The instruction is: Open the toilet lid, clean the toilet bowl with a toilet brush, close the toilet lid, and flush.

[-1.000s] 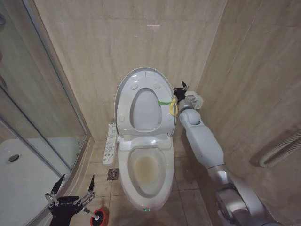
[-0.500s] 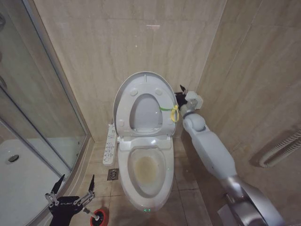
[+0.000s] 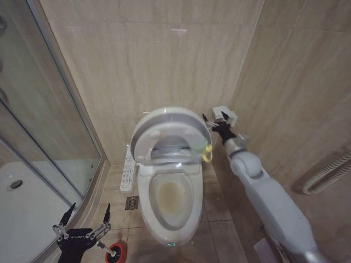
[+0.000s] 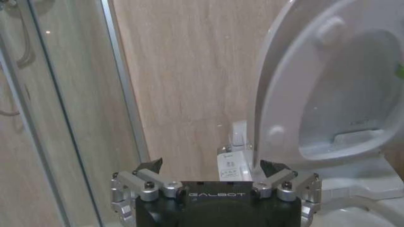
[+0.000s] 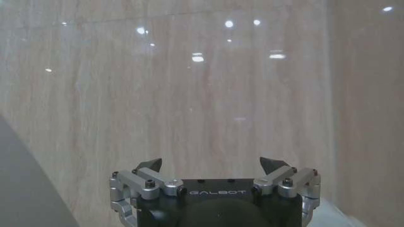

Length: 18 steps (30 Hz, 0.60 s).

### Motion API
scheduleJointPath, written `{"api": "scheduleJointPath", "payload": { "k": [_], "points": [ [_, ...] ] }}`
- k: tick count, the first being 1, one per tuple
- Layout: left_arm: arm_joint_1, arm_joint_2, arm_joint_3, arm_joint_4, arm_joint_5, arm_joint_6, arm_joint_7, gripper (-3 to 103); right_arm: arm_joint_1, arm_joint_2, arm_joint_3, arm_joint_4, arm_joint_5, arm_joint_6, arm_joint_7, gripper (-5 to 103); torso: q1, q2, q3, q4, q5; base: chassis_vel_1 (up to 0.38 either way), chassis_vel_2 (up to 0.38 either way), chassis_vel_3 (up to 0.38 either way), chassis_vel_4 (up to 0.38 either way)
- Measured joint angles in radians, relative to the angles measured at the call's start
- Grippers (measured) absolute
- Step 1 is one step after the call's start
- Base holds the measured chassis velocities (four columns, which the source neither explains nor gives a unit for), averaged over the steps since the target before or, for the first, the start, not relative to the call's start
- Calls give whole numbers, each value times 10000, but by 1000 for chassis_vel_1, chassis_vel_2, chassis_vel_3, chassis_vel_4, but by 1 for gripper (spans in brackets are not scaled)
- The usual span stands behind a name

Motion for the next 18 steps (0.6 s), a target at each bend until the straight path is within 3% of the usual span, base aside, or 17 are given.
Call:
{"api": "scheduleJointPath", "payload": {
  "k": [7, 18],
  "points": [
    [0, -1, 1, 0, 0, 0, 1, 100, -2335, 10, 829, 1828, -82, 36, 521, 100, -1, 1, -1, -1, -3, 0, 0, 0, 0],
    [0, -1, 0, 0, 0, 0, 0, 100, -3190, 384, 1364, 2444, -311, -223, 1096, 100, 1, 0, 1, 2, -3, 0, 0, 0, 0]
  ]
}}
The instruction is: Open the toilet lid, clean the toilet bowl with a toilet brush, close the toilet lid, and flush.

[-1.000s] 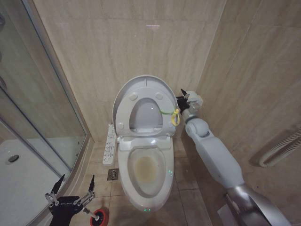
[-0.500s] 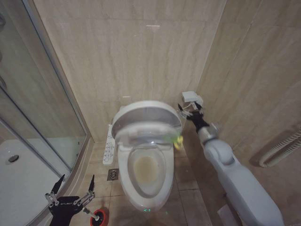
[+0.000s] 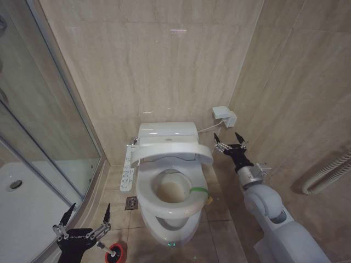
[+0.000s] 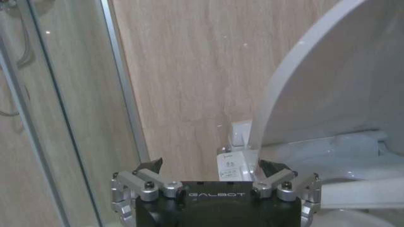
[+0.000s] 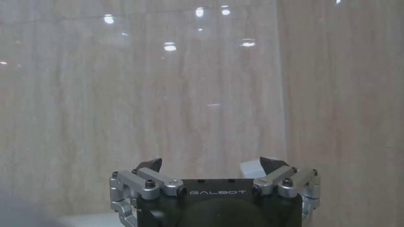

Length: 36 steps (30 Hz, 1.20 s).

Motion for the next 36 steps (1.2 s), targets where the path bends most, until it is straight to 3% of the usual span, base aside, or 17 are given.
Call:
{"api": "scheduleJointPath", "payload": {
  "k": [17, 27, 31, 33, 36],
  "points": [
    [0, 0, 0, 0, 0, 0, 0, 100, -2295, 544, 901, 1324, 14, -915, 322, 100, 0, -2, 0, -2, 0, 0, 0, 0, 0],
    [0, 0, 0, 0, 0, 0, 0, 100, -4025, 1024, 1341, 3302, -156, -1407, 177, 100, -1, -1, 0, -2, -1, 0, 0, 0, 0],
    [0, 0, 0, 0, 0, 0, 0, 100, -4634, 1226, 1661, 3944, -219, -1499, -205, 100, 0, -1, 0, -1, 0, 0, 0, 0, 0],
    [0, 0, 0, 0, 0, 0, 0, 100, -5084, 1284, 2022, 4199, -408, -1521, -981, 100, -1, -1, 0, -3, -1, 0, 0, 0, 0],
    [0, 0, 0, 0, 0, 0, 0, 100, -5379, 1337, 2183, 4355, -584, -1471, -1266, 100, -1, -1, 0, -2, -1, 0, 0, 0, 0]
  ]
}}
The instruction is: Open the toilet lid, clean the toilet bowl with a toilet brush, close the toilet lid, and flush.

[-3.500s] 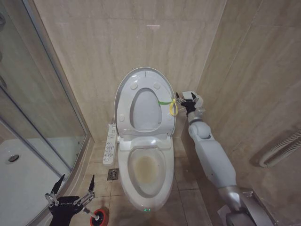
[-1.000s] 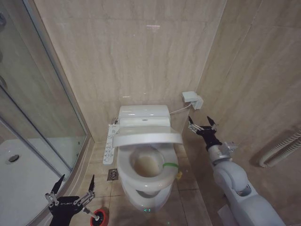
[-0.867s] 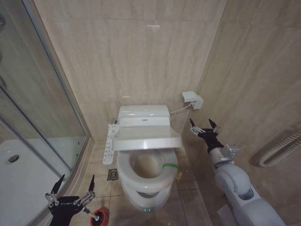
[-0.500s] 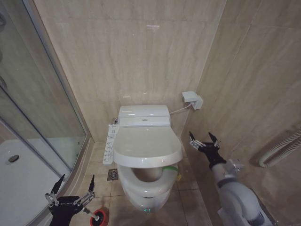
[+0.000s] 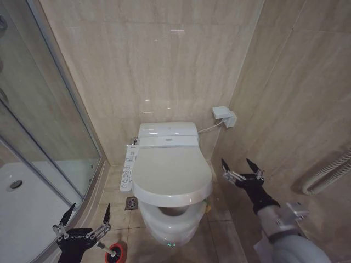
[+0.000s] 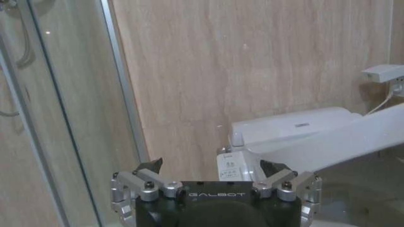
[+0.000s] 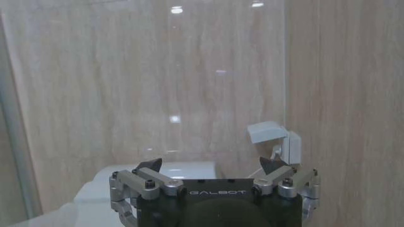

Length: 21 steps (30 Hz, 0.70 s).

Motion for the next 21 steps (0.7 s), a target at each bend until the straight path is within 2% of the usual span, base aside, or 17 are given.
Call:
{"api": "scheduleJointPath", "payload": {
  "k": [5, 8, 21],
  "points": [
    [0, 0, 0, 0, 0, 0, 0, 100, -433, 279, 205, 64, -167, 232, -457, 100, 0, 0, 0, 0, 1, 0, 0, 0, 0],
    [0, 0, 0, 0, 0, 0, 0, 100, -804, 714, 173, 151, -509, 571, -676, 100, 1, 0, 0, 1, 0, 0, 0, 0, 0],
    [-1, 0, 0, 0, 0, 0, 0, 100, -1470, 1967, 111, 413, -1274, 813, -730, 100, 2, 0, 0, 0, 0, 0, 0, 0, 0]
  ]
}}
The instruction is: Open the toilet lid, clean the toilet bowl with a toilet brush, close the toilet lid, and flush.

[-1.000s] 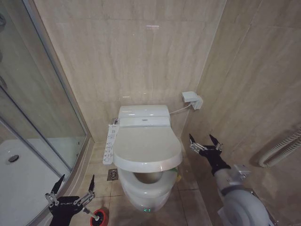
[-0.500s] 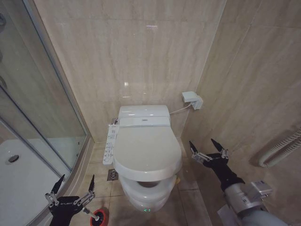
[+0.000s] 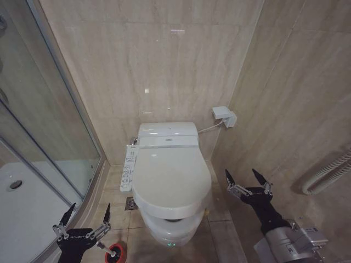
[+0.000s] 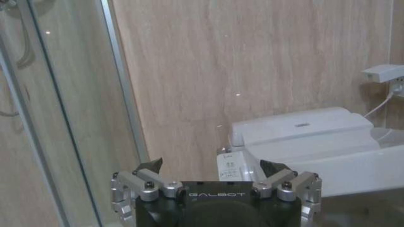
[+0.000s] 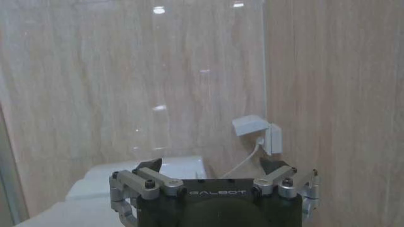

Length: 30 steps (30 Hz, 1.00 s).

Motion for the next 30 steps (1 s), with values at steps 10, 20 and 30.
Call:
{"api": "scheduleJointPath", "payload": {
  "k": [10, 20, 30],
  "points": [
    [0, 0, 0, 0, 0, 0, 0, 100, -142, 102, 15, -7, 43, -26, 139, 100, 0, 0, 0, 1, 1, 0, 0, 0, 0],
    [0, 0, 0, 0, 0, 0, 0, 100, -252, 77, 86, -18, 169, -43, 154, 100, 0, 0, 0, 0, 1, 0, 0, 0, 0],
    [0, 0, 0, 0, 0, 0, 0, 100, -72, 114, -38, -23, 32, 99, 99, 100, 0, 0, 0, 0, 1, 0, 0, 0, 0]
  ]
}}
